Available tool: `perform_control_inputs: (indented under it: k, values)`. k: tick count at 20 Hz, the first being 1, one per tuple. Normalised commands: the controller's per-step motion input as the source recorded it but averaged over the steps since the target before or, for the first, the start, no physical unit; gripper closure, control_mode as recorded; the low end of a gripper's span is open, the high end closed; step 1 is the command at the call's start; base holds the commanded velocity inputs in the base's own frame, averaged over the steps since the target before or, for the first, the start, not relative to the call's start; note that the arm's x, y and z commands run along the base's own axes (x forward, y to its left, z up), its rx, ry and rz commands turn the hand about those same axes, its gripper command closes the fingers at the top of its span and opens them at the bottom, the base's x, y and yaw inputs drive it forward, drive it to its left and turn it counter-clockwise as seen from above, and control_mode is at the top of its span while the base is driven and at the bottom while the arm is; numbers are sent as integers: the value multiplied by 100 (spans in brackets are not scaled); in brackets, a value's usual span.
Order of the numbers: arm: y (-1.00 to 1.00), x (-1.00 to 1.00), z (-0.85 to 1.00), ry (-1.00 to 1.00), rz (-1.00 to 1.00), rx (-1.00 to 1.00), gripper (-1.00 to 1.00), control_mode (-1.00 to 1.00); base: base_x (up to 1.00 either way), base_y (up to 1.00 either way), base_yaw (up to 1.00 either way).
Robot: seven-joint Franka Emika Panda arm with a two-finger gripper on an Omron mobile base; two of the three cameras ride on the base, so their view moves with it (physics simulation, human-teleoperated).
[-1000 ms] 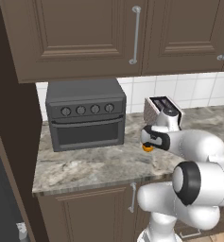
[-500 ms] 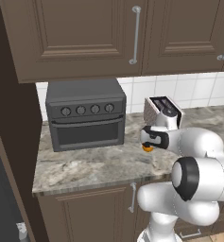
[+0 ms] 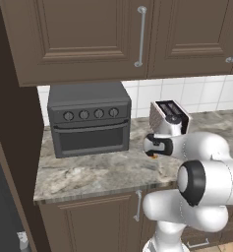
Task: Place the liquor and beer on the top shelf of the fridge to keep them out of children's reach, and place the orange on lower shelves for easy access.
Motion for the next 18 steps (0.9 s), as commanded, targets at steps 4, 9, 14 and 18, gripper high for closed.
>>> perform_control_inputs:
  k: [4,9,14,18]
  values:
    - [2,10,-17,0,0,0,-100,-100,0,0,0]
    - [0,14,-13,0,0,0,-100,-100,0,0,0]
    - [0,19,-9,0,0,0,-100,-100,0,0,0]
    - [0,19,-4,0,0,0,-100,-100,0,0,0]
